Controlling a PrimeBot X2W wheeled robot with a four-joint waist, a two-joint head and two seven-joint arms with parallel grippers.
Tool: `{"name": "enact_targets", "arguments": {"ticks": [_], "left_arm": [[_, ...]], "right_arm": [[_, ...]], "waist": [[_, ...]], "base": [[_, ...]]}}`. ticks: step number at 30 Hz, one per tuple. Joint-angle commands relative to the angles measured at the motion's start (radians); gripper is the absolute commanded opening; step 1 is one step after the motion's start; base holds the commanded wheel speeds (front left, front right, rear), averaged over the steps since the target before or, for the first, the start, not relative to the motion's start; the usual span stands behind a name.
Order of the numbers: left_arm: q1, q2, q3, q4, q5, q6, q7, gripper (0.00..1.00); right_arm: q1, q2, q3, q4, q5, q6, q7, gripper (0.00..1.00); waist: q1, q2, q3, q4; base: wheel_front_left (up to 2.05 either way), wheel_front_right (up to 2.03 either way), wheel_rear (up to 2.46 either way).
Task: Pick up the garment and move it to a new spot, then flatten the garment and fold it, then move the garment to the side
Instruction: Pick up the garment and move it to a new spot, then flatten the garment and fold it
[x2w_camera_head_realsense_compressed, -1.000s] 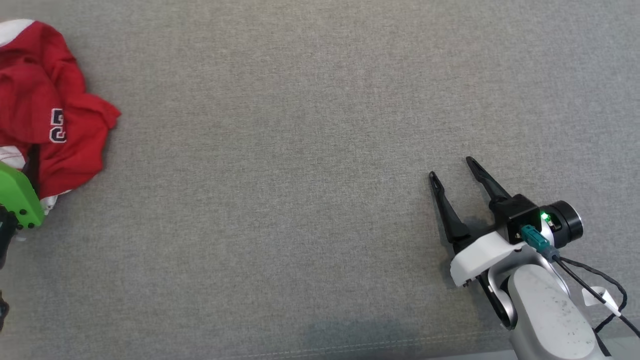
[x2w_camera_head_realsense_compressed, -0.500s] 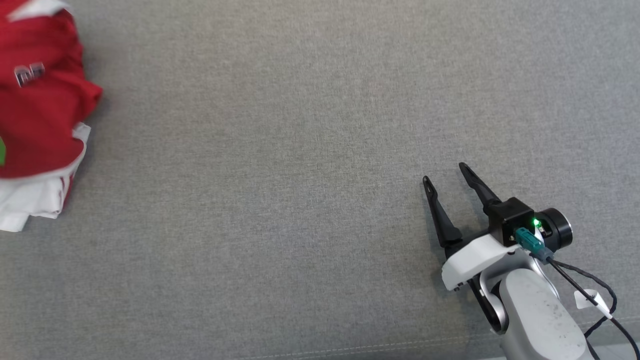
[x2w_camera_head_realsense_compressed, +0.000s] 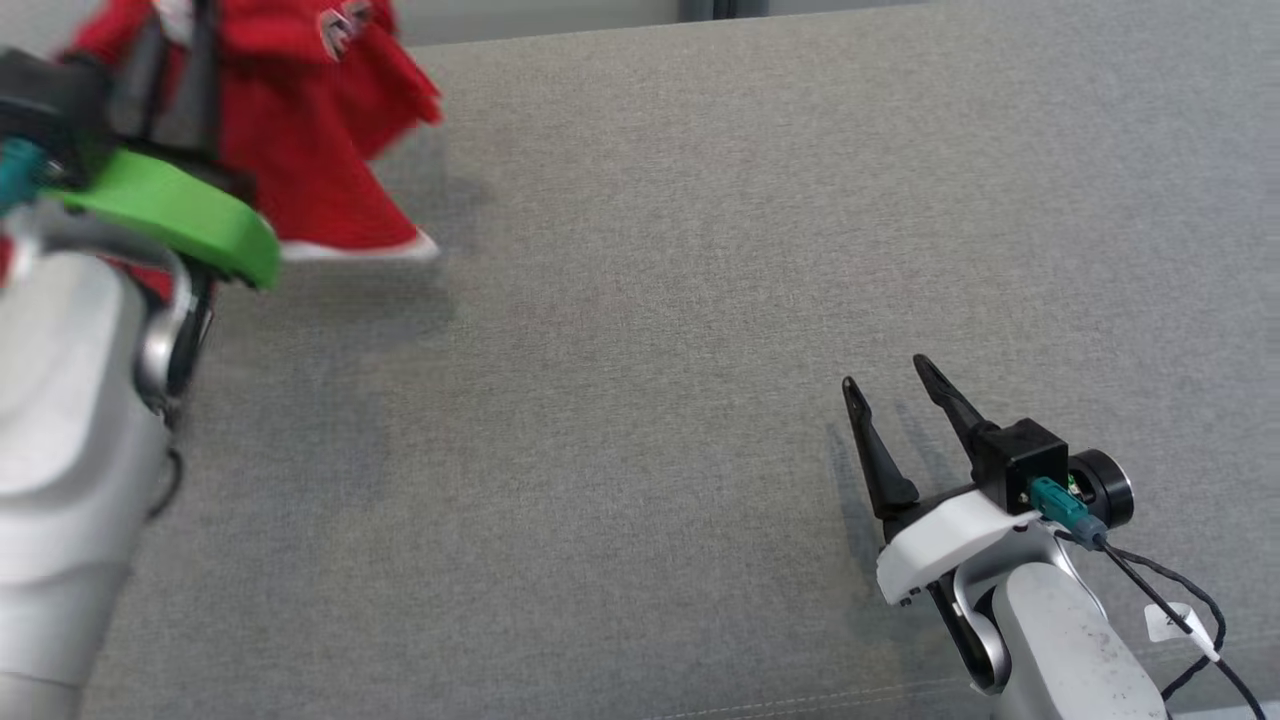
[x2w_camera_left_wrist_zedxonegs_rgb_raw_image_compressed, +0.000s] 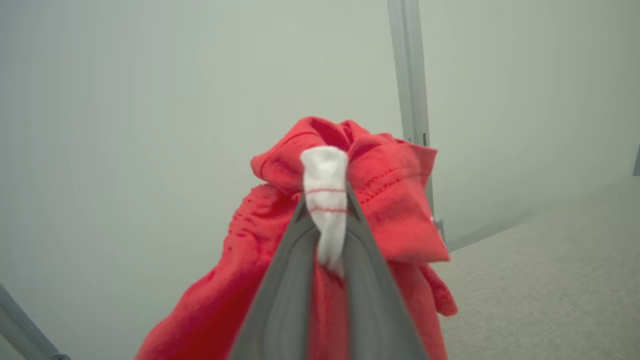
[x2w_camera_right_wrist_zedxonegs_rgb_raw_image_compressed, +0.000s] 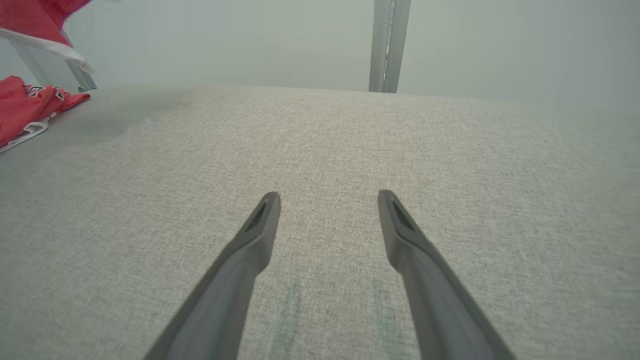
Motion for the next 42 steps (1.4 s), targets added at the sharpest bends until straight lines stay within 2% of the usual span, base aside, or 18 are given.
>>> {"name": "enact_targets", "arguments": {"ticks": [1,7,12,13,14,17,20,25,29,30,37,42], "left_arm": [[0.063,-0.044,0.002,-0.018,0.003,-0.012,0.000,0.00],[0.221,-0.217,-0.014,-0.004,0.024,-0.059,-0.001,0.00],[0.327,-0.325,-0.033,0.110,0.042,-0.085,0.000,0.00],[0.337,-0.339,-0.019,0.132,0.036,-0.087,-0.001,0.55],[0.349,-0.347,-0.010,0.156,0.037,-0.088,-0.001,1.00],[0.398,-0.364,0.035,0.190,0.055,-0.093,-0.001,1.00],[0.443,-0.368,0.099,0.164,0.089,-0.094,-0.001,1.00],[0.564,-0.383,0.243,0.057,0.168,-0.096,-0.001,1.00],[0.638,-0.404,0.317,0.000,0.217,-0.101,0.000,1.00],[0.667,-0.414,0.342,-0.018,0.234,-0.102,0.000,1.00],[0.733,-0.444,0.351,-0.018,0.249,-0.105,0.000,1.00],[0.750,-0.448,0.333,-0.021,0.232,-0.106,0.000,1.00]], "right_arm": [[0.012,-0.001,-0.001,-0.005,0.006,-0.001,-0.003,1.00],[0.024,0.000,0.006,-0.006,0.032,-0.001,-0.003,1.00],[0.036,0.000,0.004,-0.003,0.035,0.000,-0.003,1.00],[0.039,0.000,0.006,-0.004,0.036,-0.001,-0.003,1.00],[0.040,0.000,0.006,-0.004,0.036,-0.001,-0.003,1.00],[0.047,0.000,0.001,-0.003,0.031,-0.001,-0.003,1.00],[0.059,0.001,-0.003,-0.010,0.028,0.000,-0.003,1.00],[0.054,0.000,0.029,-0.017,0.031,-0.001,-0.003,1.00],[0.027,0.000,0.075,-0.017,0.035,0.000,-0.003,1.00],[0.006,0.000,0.109,-0.010,0.036,-0.001,-0.003,1.00],[-0.114,-0.017,0.193,0.072,0.029,-0.001,-0.003,1.00],[-0.180,-0.028,0.224,0.160,0.031,-0.001,-0.003,1.00]], "waist": [[0.0000,-0.0001,-0.030,-0.050],[0.0000,-0.0001,-0.039,-0.134],[0.0000,-0.0001,-0.045,-0.192],[0.0000,-0.0001,-0.047,-0.199],[0.0000,-0.0001,-0.050,-0.204],[0.0000,-0.0001,-0.063,-0.205],[0.0000,-0.0001,-0.078,-0.183],[0.0000,-0.0001,-0.112,-0.091],[0.0000,-0.0001,-0.124,-0.004],[0.0000,-0.0001,-0.127,0.040],[0.0000,-0.0001,-0.128,0.201],[0.0000,-0.0001,-0.123,0.282]], "base": [[0.00,0.00,0.00],[0.00,0.00,0.00],[0.00,0.00,0.00],[0.00,0.00,0.00],[0.00,0.00,0.00],[0.00,0.00,0.00],[0.00,0.00,0.00],[0.00,0.00,0.00],[0.00,0.00,0.00],[0.00,0.00,0.00],[0.00,0.00,0.00],[0.00,0.00,0.00]]}}
